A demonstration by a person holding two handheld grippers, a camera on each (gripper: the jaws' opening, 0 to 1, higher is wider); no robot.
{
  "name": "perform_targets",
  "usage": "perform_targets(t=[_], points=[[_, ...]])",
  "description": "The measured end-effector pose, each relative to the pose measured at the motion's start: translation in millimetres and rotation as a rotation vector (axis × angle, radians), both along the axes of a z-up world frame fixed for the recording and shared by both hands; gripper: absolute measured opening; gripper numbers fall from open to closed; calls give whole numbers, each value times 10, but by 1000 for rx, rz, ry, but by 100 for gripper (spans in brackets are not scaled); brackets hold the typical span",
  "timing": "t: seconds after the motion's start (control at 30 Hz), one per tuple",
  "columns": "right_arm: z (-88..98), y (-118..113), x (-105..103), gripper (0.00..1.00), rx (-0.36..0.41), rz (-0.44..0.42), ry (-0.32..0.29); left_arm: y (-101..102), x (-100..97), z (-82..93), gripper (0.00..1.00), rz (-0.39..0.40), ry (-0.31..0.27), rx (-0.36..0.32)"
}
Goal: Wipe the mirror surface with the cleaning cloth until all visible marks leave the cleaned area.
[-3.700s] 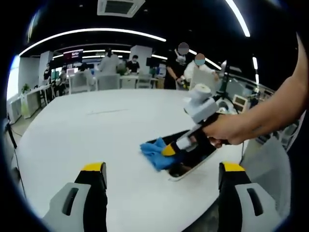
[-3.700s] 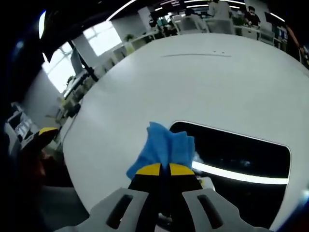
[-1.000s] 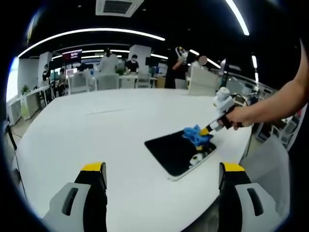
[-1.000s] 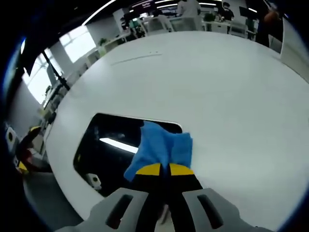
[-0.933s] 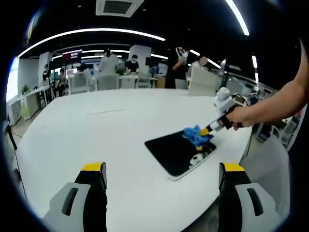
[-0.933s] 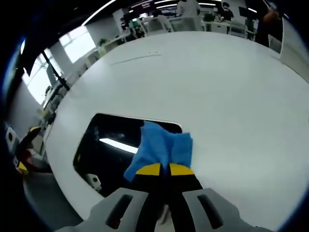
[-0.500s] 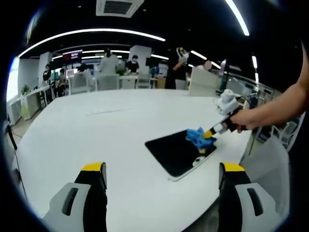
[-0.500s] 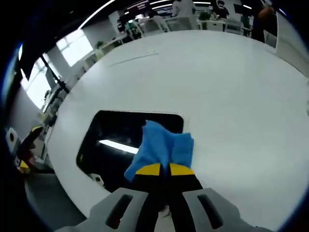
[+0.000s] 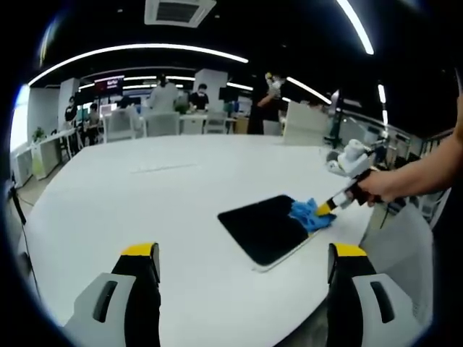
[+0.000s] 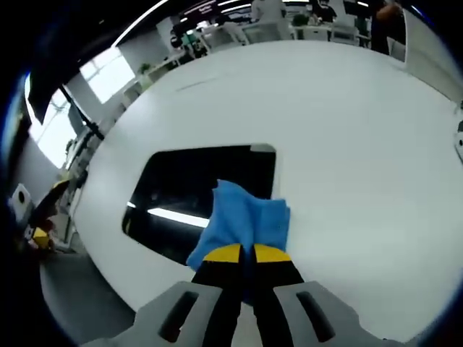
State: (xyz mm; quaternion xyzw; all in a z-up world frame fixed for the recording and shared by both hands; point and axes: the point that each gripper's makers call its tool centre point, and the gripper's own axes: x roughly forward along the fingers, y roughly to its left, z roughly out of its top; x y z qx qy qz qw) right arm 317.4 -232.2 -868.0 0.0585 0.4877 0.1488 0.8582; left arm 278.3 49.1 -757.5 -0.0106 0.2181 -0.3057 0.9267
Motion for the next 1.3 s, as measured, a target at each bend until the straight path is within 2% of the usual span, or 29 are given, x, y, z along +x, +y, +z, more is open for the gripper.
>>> perform_targets(t=[0.2,0.3,0.73,1.3], points=[[-6,-10,-46,0,3,-6,8,5,4,8,96,3,-2,-6],[-10,-5,-88,0,11,-15,33,2,3,9,96,1,-3,-5],[-5,2,-111,0,12,-27,46,9,1,-2,96,3,-1,0],[-10,280,-97,0,26,2,71,-27,-16,-18,96,-16,2,11]])
